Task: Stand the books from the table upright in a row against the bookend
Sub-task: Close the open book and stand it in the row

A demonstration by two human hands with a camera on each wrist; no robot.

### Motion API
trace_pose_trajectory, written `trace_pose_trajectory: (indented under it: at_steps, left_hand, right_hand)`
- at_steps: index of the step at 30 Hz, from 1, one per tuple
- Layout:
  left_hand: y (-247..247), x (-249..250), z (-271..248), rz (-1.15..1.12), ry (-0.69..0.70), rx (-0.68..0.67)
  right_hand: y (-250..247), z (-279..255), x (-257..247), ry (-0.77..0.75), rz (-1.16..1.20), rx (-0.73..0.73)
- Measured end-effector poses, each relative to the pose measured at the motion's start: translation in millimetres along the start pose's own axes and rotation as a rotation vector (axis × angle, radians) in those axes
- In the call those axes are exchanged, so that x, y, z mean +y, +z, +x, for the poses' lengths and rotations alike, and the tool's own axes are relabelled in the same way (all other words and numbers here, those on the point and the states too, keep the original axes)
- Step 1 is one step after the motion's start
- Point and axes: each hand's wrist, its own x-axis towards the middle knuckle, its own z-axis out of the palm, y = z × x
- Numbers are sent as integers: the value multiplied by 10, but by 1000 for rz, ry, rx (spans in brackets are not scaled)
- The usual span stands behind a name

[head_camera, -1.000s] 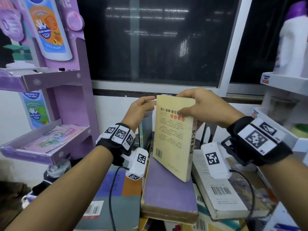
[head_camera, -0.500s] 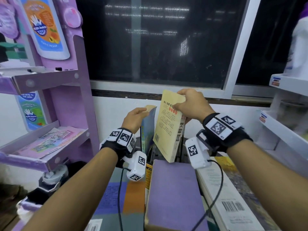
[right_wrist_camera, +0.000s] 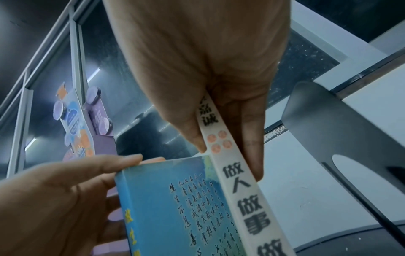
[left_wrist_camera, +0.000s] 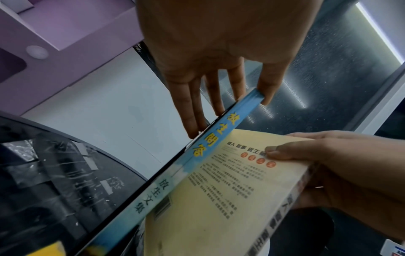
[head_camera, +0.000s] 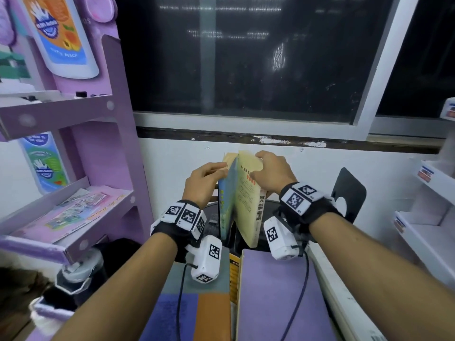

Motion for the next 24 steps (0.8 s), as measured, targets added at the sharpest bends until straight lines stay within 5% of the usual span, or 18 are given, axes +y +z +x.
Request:
trace_pose_trajectory:
  at_steps: [13,24]
  left_hand:
    - [-31,-61,27,-52,11,-31]
    - [-36,-51,1,-95,10,-59]
  right_hand:
    - [317,186,-58,-35,-2,-71]
    - [262,39,-120,-17,222,-358]
